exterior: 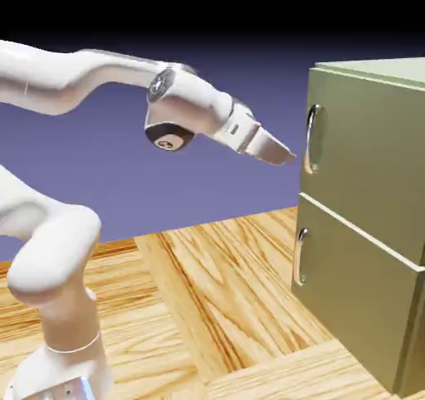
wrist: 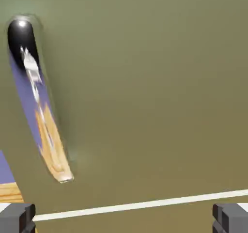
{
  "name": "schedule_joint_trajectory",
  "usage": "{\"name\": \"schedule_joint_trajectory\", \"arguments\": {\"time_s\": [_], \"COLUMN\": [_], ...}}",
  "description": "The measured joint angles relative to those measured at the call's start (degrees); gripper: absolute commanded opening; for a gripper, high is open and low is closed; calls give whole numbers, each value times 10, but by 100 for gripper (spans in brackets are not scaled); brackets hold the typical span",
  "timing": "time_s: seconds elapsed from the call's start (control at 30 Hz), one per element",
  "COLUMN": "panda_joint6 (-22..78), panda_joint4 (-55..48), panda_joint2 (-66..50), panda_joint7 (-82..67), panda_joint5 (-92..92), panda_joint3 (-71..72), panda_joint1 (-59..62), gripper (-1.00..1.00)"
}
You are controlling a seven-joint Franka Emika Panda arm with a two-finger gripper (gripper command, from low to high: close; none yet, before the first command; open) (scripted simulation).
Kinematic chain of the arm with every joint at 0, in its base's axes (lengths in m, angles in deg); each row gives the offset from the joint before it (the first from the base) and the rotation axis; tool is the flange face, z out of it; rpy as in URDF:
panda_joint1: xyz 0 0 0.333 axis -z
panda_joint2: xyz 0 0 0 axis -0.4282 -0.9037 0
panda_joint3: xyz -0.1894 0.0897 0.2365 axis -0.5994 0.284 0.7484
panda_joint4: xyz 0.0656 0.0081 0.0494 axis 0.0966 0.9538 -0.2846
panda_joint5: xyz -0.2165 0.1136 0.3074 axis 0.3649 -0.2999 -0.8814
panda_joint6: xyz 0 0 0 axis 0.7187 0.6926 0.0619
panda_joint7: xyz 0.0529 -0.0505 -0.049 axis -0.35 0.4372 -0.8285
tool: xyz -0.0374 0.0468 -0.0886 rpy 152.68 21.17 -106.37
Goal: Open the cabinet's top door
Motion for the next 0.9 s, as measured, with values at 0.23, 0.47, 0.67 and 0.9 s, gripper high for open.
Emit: {"name": "schedule_joint_trajectory", "arguments": {"time_s": [0.23,0.47,0.67,0.9], "panda_joint6": [26,51,73,98], "panda_joint4": [-19,-37,-53,-72], "panda_joint2": [36,72,103,139], "panda_joint7": [-112,-223,-319,-430], "panda_joint5": [-174,-349,-498,-673], "panda_joint3": [72,144,205,277], "panda_joint1": [71,142,203,274], "gripper": [0,0,0,0]}}
